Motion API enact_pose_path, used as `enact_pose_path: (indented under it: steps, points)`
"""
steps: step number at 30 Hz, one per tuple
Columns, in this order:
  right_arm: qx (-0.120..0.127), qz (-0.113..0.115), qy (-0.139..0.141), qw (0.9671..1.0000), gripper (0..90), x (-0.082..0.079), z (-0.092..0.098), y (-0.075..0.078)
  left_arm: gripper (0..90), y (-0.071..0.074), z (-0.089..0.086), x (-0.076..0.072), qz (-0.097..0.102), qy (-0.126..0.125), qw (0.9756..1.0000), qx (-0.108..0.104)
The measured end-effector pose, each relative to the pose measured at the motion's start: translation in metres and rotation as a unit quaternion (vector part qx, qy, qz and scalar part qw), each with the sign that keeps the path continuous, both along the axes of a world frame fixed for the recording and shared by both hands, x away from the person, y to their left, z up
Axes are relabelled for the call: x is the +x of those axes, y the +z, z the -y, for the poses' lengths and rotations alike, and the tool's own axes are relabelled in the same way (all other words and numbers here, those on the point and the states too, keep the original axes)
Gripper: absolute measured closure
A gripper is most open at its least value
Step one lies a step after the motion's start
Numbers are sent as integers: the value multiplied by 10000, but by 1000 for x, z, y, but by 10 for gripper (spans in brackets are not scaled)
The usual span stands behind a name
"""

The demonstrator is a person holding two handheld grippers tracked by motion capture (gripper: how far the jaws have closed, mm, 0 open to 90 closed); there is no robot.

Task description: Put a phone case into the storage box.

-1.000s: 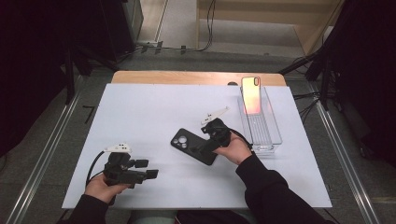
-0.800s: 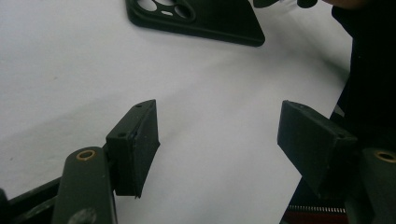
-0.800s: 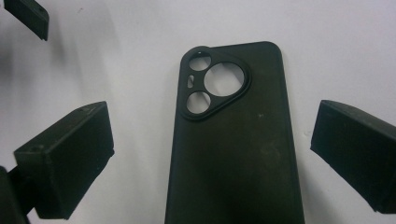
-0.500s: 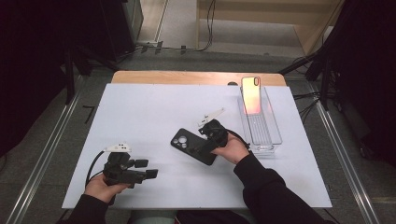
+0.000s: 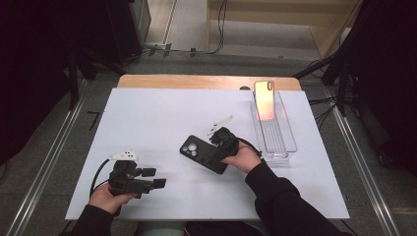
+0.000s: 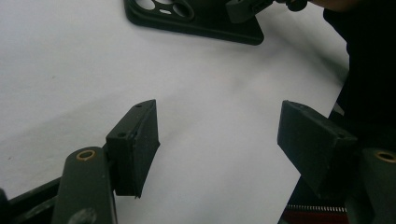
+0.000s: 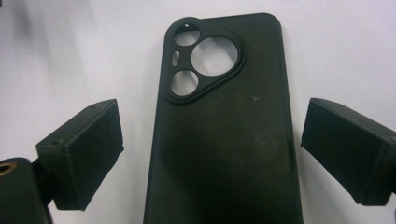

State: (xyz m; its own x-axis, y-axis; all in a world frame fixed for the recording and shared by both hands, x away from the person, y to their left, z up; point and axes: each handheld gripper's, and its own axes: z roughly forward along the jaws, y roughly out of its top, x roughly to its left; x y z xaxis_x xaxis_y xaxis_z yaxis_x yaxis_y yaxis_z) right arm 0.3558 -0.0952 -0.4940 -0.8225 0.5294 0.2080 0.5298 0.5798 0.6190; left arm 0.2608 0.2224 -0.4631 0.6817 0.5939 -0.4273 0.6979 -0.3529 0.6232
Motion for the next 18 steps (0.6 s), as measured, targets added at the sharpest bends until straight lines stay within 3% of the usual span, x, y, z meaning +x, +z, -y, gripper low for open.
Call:
enact_pose_path:
  steps: [5,10,13,18]
  points:
    - [-109,-73,1,9999,40,0,-2,-5,296,0,0,0,4,1,10000,8]
    - [-392,18,91,9992,40,-2,-5,-9,296,0,0,0,6,-6,10000,12]
    - [-369,2,76,9993,41,-2,-5,-9,296,0,0,0,7,-8,10000,9]
    - [-498,197,118,9985,52,-4,-7,-11,296,1,0,-1,14,9,10000,3]
